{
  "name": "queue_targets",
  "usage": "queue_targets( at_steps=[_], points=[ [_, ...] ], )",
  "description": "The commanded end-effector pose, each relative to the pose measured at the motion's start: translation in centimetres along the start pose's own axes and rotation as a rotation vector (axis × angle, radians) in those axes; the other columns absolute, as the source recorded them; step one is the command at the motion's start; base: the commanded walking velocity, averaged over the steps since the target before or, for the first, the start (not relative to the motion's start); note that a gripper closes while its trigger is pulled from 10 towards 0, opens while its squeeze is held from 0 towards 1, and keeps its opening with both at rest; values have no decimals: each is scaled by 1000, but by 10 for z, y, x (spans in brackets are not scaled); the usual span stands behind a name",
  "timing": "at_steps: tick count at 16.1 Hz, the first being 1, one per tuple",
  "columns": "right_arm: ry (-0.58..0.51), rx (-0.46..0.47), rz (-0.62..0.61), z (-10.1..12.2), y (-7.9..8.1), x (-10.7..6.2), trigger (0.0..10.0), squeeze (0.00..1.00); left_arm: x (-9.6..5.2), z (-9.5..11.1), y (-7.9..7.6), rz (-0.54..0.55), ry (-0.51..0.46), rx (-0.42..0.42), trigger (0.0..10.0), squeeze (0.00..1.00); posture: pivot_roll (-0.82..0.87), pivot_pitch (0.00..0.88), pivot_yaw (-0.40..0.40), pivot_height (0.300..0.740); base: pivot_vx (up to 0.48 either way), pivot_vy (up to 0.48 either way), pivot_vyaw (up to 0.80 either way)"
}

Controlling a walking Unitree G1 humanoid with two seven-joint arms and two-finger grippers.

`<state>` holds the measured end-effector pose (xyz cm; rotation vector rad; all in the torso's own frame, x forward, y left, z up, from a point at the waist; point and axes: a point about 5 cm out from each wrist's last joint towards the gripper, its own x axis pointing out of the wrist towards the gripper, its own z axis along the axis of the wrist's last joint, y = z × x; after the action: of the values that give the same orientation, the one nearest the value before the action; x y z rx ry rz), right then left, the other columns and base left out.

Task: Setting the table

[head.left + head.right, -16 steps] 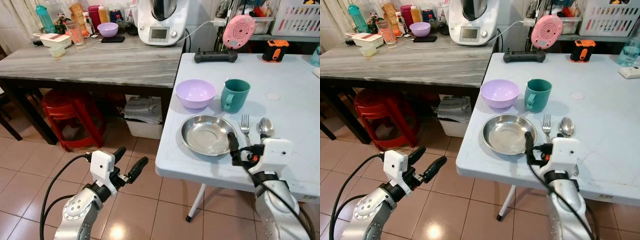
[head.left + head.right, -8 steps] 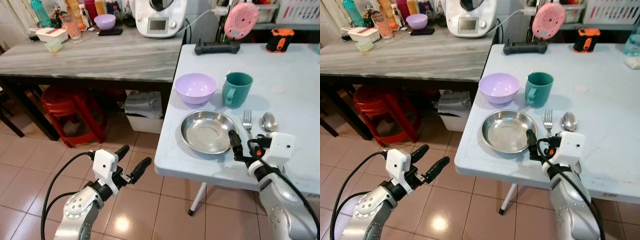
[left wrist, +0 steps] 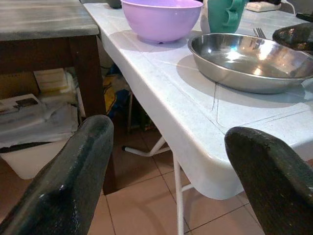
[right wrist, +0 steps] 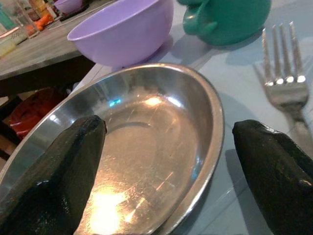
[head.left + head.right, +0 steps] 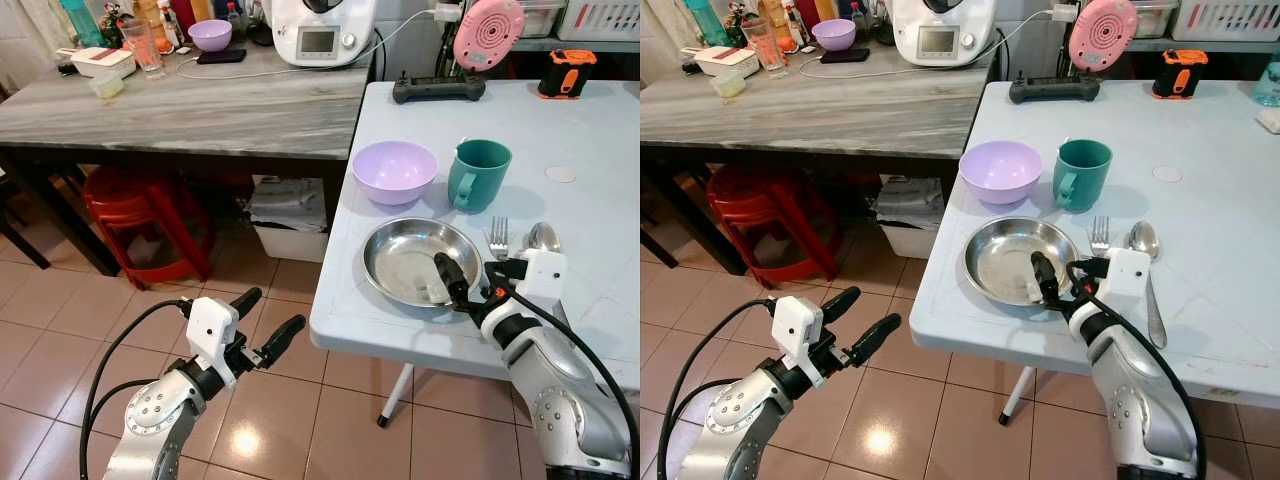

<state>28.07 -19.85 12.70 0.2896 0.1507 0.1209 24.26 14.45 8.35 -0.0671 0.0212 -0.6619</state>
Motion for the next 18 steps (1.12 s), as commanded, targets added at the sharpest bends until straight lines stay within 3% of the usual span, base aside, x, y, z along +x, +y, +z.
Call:
queue_targets(
  at_steps=[1, 2, 3, 4, 5, 12, 18],
  points=[
    [32, 4, 13, -4, 2, 1, 10000, 0, -2, 7, 0, -19, -23, 54, 10000, 0, -66, 98, 114, 740, 0, 0, 0],
    [40, 9, 24, -6, 4, 2, 9373, 0, 0, 11, -2, -33, -39, 64, 10000, 0, -63, 98, 112, 740, 0, 0, 0],
    [62, 15, 32, -8, 5, 3, 4471, 0, 2, 13, -3, -47, -43, 67, 10000, 0, -61, 97, 110, 740, 0, 0, 0],
    [79, 9, 37, -10, 5, 4, 1098, 0, 2, 14, -3, -50, -45, 65, 10000, 0, -61, 97, 110, 740, 0, 0, 0],
    [90, 20, 30, -11, 5, 6, 0, 0, 2, 13, -4, -63, -43, 62, 10000, 0, -63, 96, 108, 740, 0, 0, 0],
    [141, 111, 4, -16, 5, 11, 0, 0, 1, 17, -4, -131, -33, 91, 10000, 0, -59, 84, 105, 740, 0, 0, 0],
    [181, 176, -28, -21, 2, 12, 0, 0, 0, 16, -14, -197, -32, 95, 10000, 0, -54, 78, 107, 740, 0, 0, 0]
  ],
)
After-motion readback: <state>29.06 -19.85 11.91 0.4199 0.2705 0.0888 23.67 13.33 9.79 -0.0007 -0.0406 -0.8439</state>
